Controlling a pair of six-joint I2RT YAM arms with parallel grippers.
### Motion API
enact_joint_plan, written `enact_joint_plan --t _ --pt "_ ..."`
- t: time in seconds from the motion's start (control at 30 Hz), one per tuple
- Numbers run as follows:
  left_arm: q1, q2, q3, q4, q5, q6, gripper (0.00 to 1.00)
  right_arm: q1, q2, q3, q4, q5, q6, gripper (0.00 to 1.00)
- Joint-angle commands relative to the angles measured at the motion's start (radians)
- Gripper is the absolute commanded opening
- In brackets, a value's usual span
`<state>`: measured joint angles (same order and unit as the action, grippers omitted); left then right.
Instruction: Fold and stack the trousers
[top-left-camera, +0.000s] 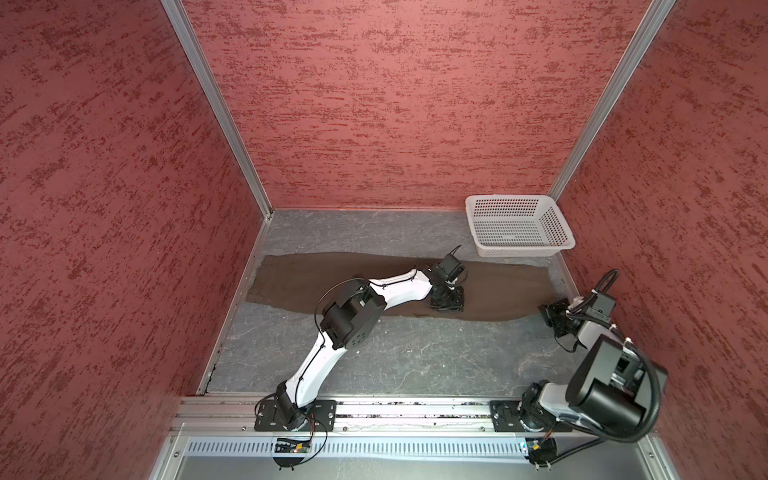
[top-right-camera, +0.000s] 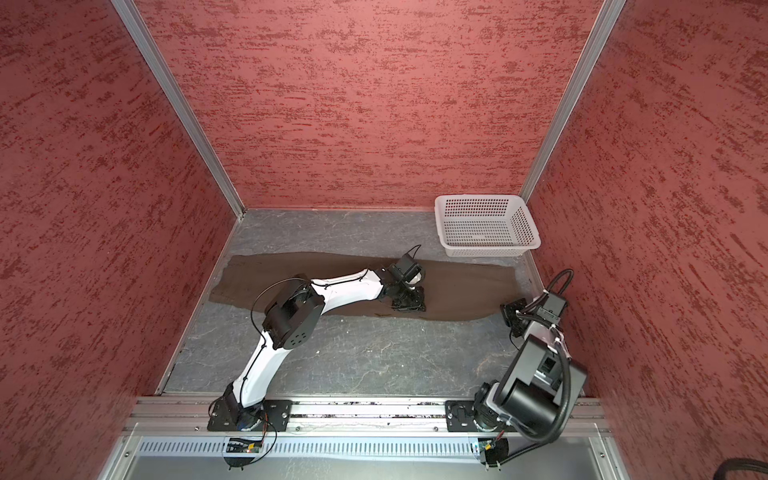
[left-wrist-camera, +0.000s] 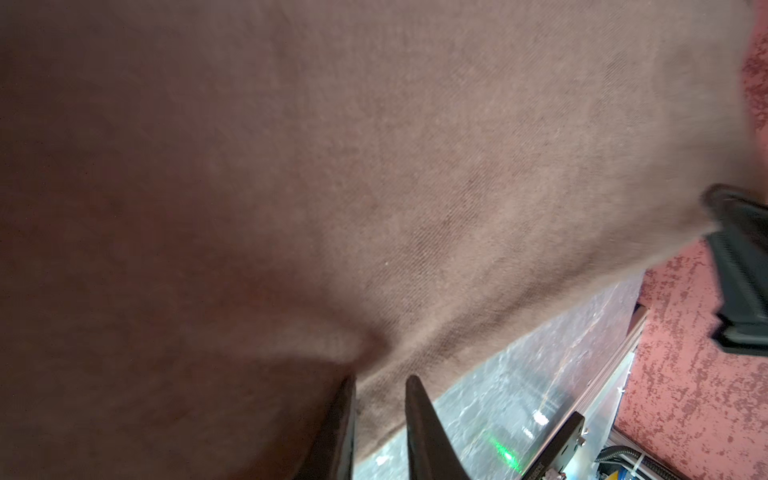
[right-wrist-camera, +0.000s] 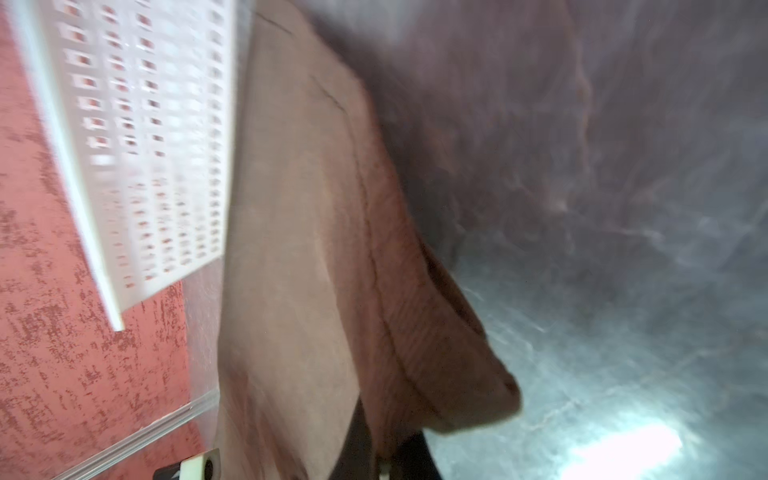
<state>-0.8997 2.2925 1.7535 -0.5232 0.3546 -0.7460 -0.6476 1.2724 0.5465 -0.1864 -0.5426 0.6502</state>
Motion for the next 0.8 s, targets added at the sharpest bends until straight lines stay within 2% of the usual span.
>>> enact_joint_plan --t 0.0,0.1,0.2,0.43,0.57,0.77 --pt "-0.015 0.042 0.017 -0.024 -0.007 0.002 0.24 0.036 -0.089 0.055 -0.023 0.099 -0.017 0.0" --pt "-0.022 0.058 0.03 -0.029 0.003 -0.005 0.23 0.091 -0.128 0.084 -0.049 0.155 -0.032 0.0" --pt "-0.028 0.056 0.037 -0.042 -0.006 -0.005 0.23 0.128 -0.125 0.105 -0.049 0.164 -0.039 0.0" --pt "-0.016 0.022 0.031 -0.065 -0.001 -0.023 0.23 0.304 -0.096 0.164 -0.013 0.229 -0.078 0.0" --pt "0.058 -0.089 -0.049 -0.033 -0.002 -0.037 0.23 0.472 -0.078 0.221 -0.007 0.314 -0.129 0.0" --pt "0.268 -0.381 -0.245 0.03 0.015 -0.058 0.23 0.785 -0.02 0.311 -0.006 0.458 -0.22 0.0"
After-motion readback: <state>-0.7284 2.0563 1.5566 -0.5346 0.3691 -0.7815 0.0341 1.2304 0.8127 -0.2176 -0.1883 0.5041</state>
